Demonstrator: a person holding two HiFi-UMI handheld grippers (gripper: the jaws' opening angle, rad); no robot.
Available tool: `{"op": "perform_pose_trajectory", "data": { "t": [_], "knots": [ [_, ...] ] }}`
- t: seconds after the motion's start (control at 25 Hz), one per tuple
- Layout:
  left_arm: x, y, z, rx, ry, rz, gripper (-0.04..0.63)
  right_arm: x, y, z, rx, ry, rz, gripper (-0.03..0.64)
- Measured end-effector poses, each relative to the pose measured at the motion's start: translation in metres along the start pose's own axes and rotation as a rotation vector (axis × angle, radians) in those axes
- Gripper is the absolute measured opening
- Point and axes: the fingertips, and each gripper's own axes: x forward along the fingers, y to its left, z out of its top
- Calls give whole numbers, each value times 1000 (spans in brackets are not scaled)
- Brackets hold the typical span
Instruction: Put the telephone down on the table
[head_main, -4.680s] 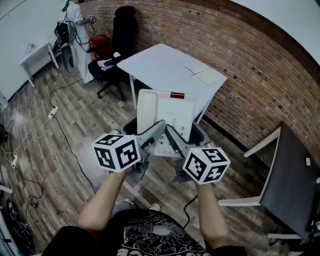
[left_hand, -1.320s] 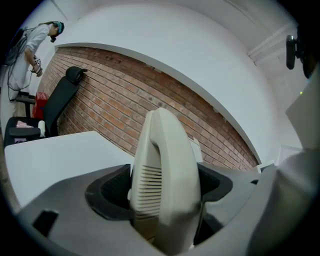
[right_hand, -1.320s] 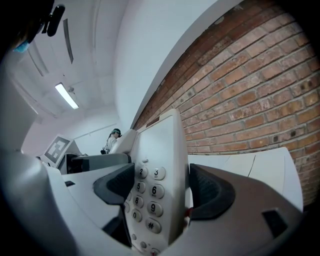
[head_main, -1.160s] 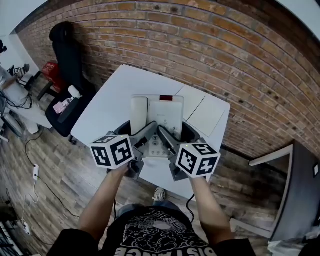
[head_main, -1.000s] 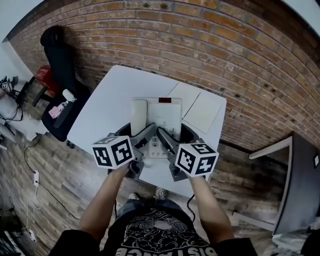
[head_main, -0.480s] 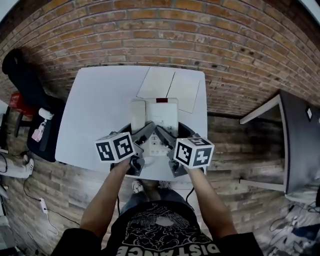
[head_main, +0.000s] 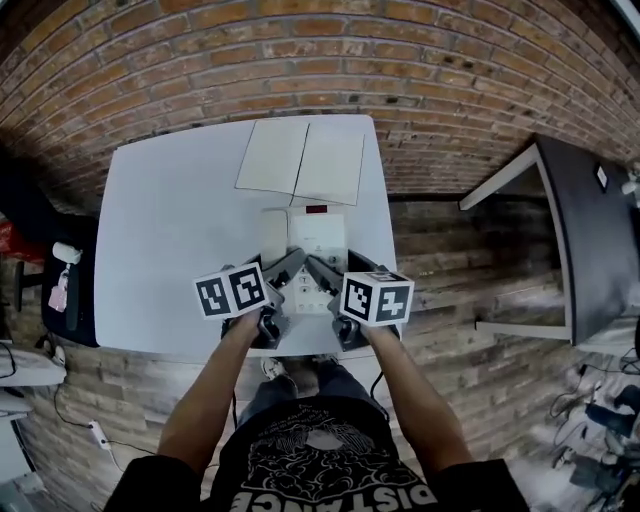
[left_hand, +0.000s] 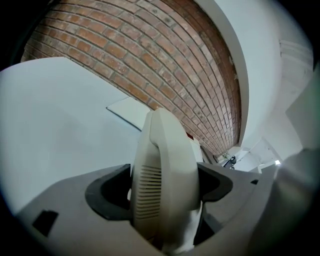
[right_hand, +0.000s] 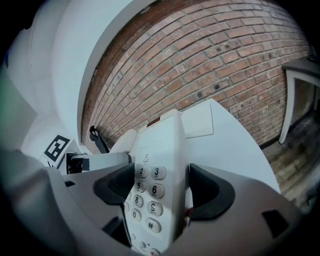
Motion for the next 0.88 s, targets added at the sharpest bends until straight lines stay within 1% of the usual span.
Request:
{"op": "perform_pose_trajectory", "data": {
  "t": [0.2, 0.56, 0.88],
  "knots": [
    [16, 7, -15, -15, 55, 9, 388, 4, -18, -14, 46, 25, -23, 337],
    [26, 17, -20, -24, 113, 52, 388, 15, -27, -24, 126, 65, -23, 337],
    [29, 16, -19, -40, 132, 20, 388, 16, -29, -21, 141, 56, -2, 337]
  ]
}}
